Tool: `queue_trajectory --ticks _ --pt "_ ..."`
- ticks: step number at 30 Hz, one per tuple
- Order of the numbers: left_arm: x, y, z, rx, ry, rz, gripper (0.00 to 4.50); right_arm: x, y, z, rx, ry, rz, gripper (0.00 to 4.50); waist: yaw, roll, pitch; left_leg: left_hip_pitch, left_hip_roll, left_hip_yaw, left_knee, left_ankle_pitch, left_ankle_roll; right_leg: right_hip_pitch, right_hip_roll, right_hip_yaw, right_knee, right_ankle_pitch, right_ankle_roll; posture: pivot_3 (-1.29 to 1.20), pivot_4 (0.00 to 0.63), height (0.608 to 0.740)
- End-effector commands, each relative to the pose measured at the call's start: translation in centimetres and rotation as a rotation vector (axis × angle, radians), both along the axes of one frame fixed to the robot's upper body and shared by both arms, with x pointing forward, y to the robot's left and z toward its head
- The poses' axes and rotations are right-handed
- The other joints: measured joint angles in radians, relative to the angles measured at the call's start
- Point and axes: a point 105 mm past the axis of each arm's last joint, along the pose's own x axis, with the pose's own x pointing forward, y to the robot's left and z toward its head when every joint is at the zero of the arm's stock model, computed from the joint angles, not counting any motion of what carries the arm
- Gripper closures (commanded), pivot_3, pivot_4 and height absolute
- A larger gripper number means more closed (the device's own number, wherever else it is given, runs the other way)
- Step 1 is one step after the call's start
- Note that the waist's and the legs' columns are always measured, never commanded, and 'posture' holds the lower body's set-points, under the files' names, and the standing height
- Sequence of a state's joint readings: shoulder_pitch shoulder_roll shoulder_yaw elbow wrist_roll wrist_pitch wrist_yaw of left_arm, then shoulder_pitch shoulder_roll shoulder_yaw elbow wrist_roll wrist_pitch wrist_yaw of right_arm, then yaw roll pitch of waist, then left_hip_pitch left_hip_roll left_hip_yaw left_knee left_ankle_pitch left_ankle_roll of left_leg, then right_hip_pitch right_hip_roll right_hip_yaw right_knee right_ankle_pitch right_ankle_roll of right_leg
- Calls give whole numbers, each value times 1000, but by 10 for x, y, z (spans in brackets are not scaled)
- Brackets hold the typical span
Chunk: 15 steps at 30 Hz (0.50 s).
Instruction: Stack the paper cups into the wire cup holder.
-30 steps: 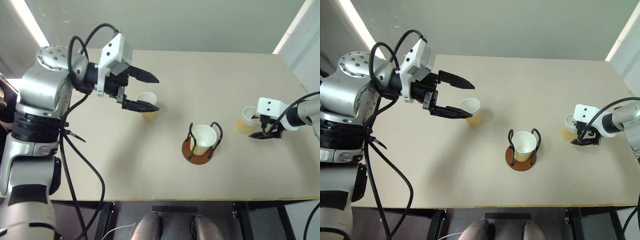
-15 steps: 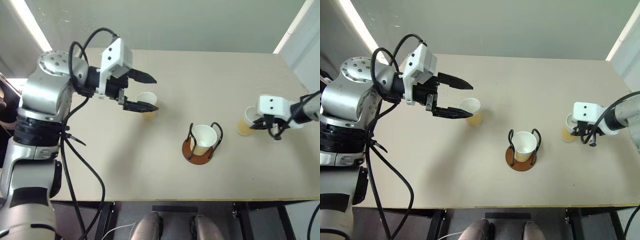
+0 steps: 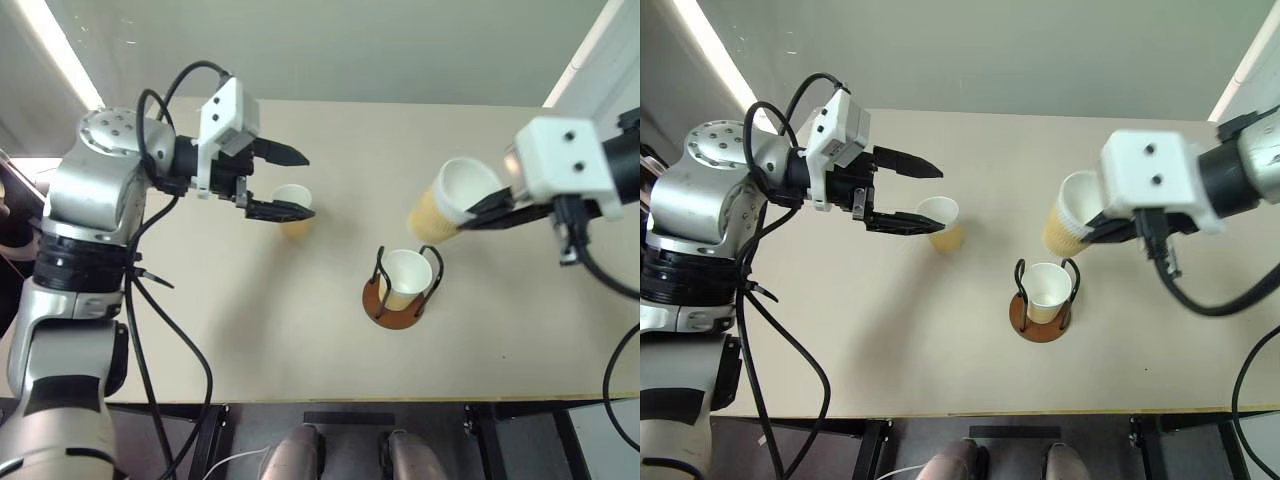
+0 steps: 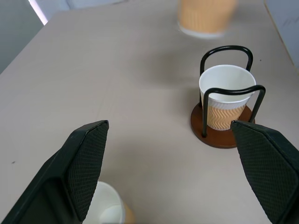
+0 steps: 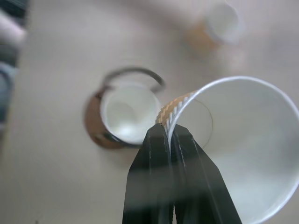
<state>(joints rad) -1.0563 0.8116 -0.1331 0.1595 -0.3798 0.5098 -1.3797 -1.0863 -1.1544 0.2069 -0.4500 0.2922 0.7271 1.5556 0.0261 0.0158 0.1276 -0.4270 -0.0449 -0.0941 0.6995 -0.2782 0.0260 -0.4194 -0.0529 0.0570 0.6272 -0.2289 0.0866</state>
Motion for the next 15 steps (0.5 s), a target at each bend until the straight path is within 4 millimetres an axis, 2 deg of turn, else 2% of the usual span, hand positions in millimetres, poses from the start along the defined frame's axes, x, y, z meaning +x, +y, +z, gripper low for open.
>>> queue_trajectory --ticks 1,8,15 --pt "-2 -4 14 12 -67 -24 0 -2 11 4 -39 -34 67 4474 -1 0 0 0 0 0 0 0 0 0 0 0 0 0 0 0 150 740" --pt "-2 -4 12 19 -68 -29 0 4 14 -9 -89 -24 95 4474 -1 0 0 -1 0 0 0 0 0 -1 0 0 0 0 0 0 150 740" --pt "-2 -3 13 16 -69 -23 0 -1 11 -26 -140 29 123 4474 -1 0 0 -1 0 0 0 0 0 -1 0 0 0 0 0 0 150 740"
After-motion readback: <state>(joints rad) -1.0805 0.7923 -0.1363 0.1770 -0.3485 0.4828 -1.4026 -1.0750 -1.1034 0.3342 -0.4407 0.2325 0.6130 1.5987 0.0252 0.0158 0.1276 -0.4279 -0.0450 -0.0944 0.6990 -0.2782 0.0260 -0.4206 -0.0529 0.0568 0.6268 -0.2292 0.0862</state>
